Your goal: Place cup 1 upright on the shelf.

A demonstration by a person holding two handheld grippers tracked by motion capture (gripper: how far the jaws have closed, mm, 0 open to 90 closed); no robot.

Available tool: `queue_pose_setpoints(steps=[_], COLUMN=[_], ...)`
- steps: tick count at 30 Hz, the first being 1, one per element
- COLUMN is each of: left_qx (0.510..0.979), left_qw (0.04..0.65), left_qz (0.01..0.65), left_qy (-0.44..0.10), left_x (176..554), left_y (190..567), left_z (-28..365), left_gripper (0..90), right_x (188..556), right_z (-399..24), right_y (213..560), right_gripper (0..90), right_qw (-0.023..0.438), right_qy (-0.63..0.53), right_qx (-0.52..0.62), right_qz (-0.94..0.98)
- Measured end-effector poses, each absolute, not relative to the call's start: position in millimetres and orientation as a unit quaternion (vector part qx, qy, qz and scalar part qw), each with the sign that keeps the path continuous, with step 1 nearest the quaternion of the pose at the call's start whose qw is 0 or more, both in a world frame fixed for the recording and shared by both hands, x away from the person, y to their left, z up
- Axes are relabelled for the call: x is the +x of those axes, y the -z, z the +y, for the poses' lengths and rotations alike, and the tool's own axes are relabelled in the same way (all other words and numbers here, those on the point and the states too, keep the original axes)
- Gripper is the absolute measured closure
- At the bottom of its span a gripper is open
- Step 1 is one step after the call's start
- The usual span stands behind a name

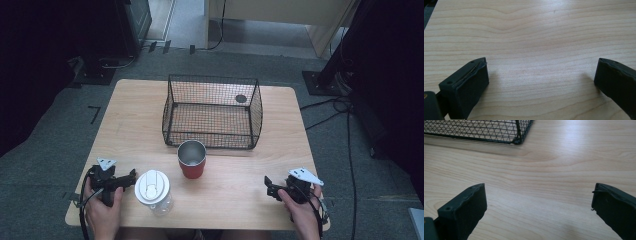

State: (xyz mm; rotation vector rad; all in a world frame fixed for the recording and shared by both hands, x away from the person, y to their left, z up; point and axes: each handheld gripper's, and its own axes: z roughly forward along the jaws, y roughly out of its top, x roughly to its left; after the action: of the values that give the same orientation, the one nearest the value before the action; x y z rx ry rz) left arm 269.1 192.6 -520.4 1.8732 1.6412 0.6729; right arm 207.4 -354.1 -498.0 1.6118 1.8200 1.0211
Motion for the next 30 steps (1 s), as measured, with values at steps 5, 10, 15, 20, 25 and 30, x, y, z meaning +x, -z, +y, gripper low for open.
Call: queue_pose_setpoints(steps=[5,10,15,20,25,30], left_qx=[0.697,0.697,0.698,0.698,0.698,0.698], left_qw=[0.277,0.277,0.277,0.277,0.277,0.277], left_qz=[0.611,0.611,0.611,0.611,0.611,0.611], left_qy=[-0.251,-0.251,-0.251,-0.251,-0.251,-0.251], left_x=[269,269,269,269,269,269], left_y=[520,520,520,520,520,520], left_z=[193,193,193,193,193,193], left_gripper=[0.0,0.0,0.0,0.0,0.0,0.0], right_x=[210,212,214,215,216,217], right_z=[-343,-335,-326,-313,-302,-292], right_y=[495,492,488,484,481,480], right_gripper=[0.0,0.0,0.0,0.0,0.0,0.0], right_qw=[0.262,0.260,0.261,0.256,0.255,0.252], right_qy=[-0.384,-0.394,-0.399,-0.408,-0.414,-0.418], right_qx=[0.582,0.573,0.565,0.551,0.541,0.533], right_qz=[0.667,0.670,0.673,0.681,0.686,0.691])
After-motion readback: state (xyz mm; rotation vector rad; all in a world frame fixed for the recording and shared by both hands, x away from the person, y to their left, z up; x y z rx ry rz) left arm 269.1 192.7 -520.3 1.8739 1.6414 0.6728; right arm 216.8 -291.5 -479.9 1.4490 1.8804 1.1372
